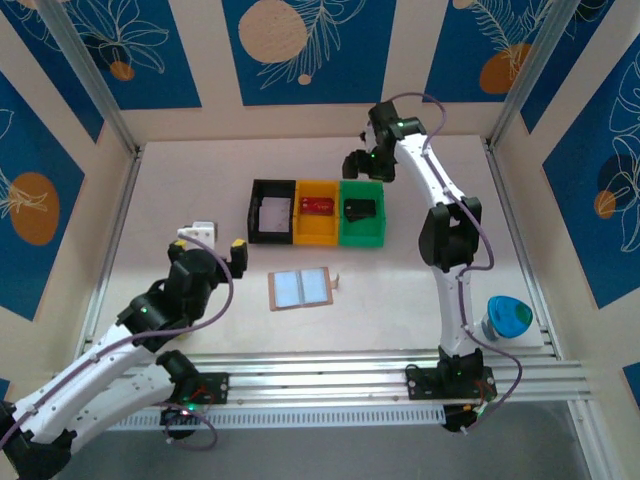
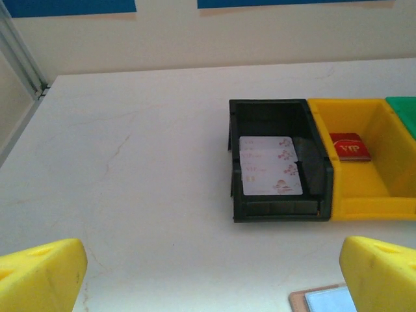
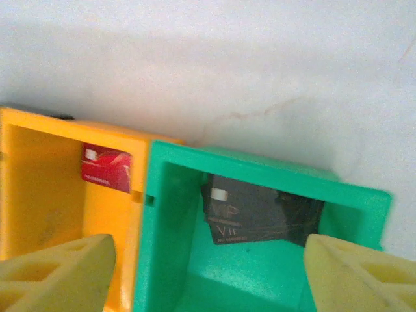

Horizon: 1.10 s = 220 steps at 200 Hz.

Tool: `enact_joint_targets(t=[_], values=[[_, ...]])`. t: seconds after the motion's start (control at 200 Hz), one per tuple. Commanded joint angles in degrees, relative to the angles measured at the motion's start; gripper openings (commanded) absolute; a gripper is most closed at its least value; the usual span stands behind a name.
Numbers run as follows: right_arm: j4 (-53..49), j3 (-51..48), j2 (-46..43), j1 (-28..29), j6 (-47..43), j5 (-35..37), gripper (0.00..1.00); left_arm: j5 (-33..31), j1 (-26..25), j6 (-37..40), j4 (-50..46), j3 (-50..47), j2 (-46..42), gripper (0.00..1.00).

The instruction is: Take the credit cards out of the card holder

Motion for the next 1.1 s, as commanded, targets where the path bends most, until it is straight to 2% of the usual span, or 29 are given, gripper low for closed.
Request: enact_joint_targets(t=[0.0, 0.06, 0.14, 0.19, 0.255, 0.365, 0.445, 0.505, 0.575, 0.635, 0.735, 0.82, 0.89, 0.925, 0.96, 0.98, 1.03, 1.055, 1.095], values=[[-3.3, 5.1, -8.1, 1.3, -2.1, 5.8, 0.85, -3.1, 1.3, 0.9, 2.1, -1.3, 1.2, 1.00], [-1.0, 2.9, -12.0, 2.5, -3.4, 8.4, 0.90, -4.5, 2.0, 0.2, 2.2, -1.5, 2.7, 1.00], [5.3, -6.9, -20.6, 3.9, -4.8, 10.8, 0.93, -5.4, 4.2, 1.4, 3.7, -2.2, 5.9, 1.00], [12.5, -16.8, -27.3, 4.4, -5.6, 11.3, 1.00, -3.4, 6.8, 2.5, 4.9, -2.6, 7.9, 1.00], [23.1, -31.6, -38.1, 3.9, -5.9, 12.0, 0.99, 0.3, 10.5, 5.3, 8.9, -4.2, 9.7, 1.00], [44.3, -59.7, -54.2, 1.0, -6.7, 13.0, 0.99, -1.1, 15.5, 8.0, 14.6, -5.7, 11.6, 1.00], [58.6, -77.1, -61.4, -2.4, -6.2, 13.1, 0.99, 1.0, 19.1, 13.4, 24.1, -9.3, 13.4, 1.00], [62.2, -84.7, -64.1, -5.3, -5.1, 12.6, 0.99, 2.0, 22.6, 14.8, 29.9, -11.4, 16.1, 1.00], [67.0, -91.6, -64.6, -7.9, -5.3, 14.7, 0.99, 6.0, 27.1, 13.3, 34.9, -13.4, 20.0, 1.00], [73.3, -97.1, -63.2, -9.3, -6.3, 16.6, 0.99, 10.8, 29.5, 14.2, 43.2, -16.1, 23.0, 1.00], [88.4, -106.3, -59.9, -10.9, -6.7, 15.9, 0.99, 14.0, 31.2, 14.4, 54.0, -18.7, 29.1, 1.00], [103.0, -111.5, -55.2, -11.1, -11.8, 14.1, 0.99, 16.6, 31.8, 16.1, 61.6, -18.8, 36.1, 1.00], [111.1, -113.0, -49.7, -13.3, -9.0, 11.4, 0.99, 18.2, 32.2, 18.5, 60.4, -15.7, 39.3, 1.00], [115.3, -114.1, -46.7, -13.7, -8.6, 11.3, 0.99, 20.2, 32.3, 21.1, 63.4, -15.9, 40.5, 1.00], [120.0, -114.2, -43.4, -13.7, -8.6, 10.8, 0.99, 19.5, 32.7, 22.0, 66.8, -17.0, 41.6, 1.00], [120.1, -113.5, -42.9, -13.6, -8.7, 10.9, 0.99, 20.8, 34.1, 20.8, 68.9, -17.7, 42.6, 1.00], [108.5, -110.1, -45.2, -13.3, -8.2, 12.1, 0.99, 23.8, 36.3, 19.1, 74.1, -18.4, 46.5, 0.99], [112.3, -111.3, -44.1, -13.7, -8.4, 11.4, 0.99, 26.0, 35.9, 20.9, 75.4, -18.1, 48.8, 1.00], [115.1, -112.0, -43.7, -13.2, -7.7, 14.5, 0.99, 25.6, 35.0, 22.5, 78.6, -17.7, 51.5, 1.00]])
